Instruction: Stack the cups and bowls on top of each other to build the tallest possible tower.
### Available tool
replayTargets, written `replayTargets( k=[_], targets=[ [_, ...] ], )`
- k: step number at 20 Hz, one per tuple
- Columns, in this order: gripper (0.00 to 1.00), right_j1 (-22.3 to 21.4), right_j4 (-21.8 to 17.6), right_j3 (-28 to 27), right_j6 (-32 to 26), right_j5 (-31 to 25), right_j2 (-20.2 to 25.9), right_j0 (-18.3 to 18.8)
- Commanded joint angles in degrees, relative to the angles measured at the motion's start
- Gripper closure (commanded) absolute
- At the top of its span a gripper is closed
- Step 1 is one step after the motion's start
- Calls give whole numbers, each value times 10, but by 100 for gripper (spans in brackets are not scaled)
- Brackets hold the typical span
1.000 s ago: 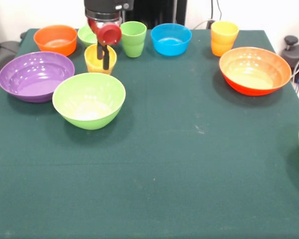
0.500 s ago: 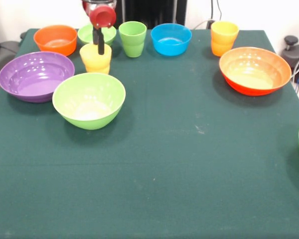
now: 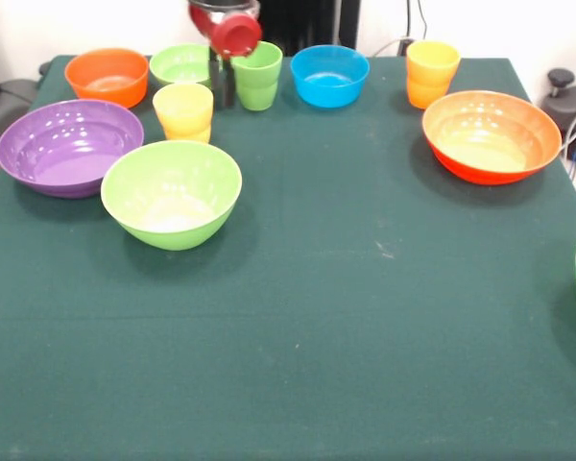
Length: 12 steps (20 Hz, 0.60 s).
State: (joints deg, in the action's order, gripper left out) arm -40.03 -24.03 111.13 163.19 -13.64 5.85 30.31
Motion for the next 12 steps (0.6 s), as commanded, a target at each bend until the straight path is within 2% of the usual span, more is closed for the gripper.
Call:
replayTargets(
  k=[1,6,12],
  targets=[
    [0,60,-17,-49,-10,-5,4,-48],
    [0,78,-18,-60,-11,10,-7,-57],
    [0,50,-15,-37,-35,-3,12,-29]
  ],
)
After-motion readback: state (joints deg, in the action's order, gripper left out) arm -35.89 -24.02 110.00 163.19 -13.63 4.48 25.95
